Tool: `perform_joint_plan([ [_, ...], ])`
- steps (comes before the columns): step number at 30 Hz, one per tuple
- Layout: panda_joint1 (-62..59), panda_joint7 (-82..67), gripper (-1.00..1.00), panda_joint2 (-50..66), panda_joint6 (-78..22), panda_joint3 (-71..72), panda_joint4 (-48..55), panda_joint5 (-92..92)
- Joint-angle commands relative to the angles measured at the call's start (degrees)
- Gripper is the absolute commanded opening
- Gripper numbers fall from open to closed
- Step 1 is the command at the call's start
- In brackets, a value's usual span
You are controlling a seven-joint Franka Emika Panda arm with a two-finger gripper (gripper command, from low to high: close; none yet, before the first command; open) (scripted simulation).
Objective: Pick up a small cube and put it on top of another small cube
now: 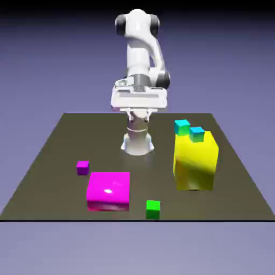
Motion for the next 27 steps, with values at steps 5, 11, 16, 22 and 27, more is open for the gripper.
perform_joint_plan([
  [5,-10.4,4.5,0.0,7.5,-6.3,-0.4,1.6,3.5],
  [11,-22.8,10.0,0.0,16.4,-13.8,-0.8,3.6,7.6],
  [16,-33.2,14.5,0.0,23.8,-20.1,-1.2,5.2,11.1],
  [22,-45.7,20.0,0.0,32.8,-27.6,-1.6,7.1,15.2],
  [27,-50.8,21.2,0.0,38.3,-28.5,-1.0,7.9,18.0],
])
